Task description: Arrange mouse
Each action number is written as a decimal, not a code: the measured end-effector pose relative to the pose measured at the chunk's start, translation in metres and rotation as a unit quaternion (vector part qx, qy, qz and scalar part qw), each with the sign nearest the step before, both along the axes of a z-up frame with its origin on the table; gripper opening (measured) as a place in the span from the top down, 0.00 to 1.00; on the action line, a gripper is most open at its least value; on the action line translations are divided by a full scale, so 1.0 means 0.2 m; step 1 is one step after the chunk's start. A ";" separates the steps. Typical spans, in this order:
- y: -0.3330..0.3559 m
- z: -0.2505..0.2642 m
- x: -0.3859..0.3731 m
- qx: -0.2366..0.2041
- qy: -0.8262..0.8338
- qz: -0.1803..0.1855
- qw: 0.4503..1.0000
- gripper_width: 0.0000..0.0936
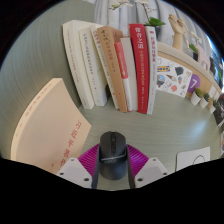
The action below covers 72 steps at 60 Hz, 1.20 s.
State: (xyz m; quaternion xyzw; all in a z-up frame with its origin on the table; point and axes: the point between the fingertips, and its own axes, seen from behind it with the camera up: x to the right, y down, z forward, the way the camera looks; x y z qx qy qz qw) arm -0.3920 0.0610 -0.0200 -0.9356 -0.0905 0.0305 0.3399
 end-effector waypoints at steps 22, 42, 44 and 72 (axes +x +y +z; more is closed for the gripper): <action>0.03 0.05 0.03 -0.021 -0.006 0.010 1.000 0.64; -0.01 0.97 0.71 0.155 -0.024 -0.045 0.987 0.64; -0.04 1.03 0.80 0.167 -0.027 -0.052 0.984 0.64; -0.29 0.40 1.57 0.060 -0.038 -0.074 0.995 0.65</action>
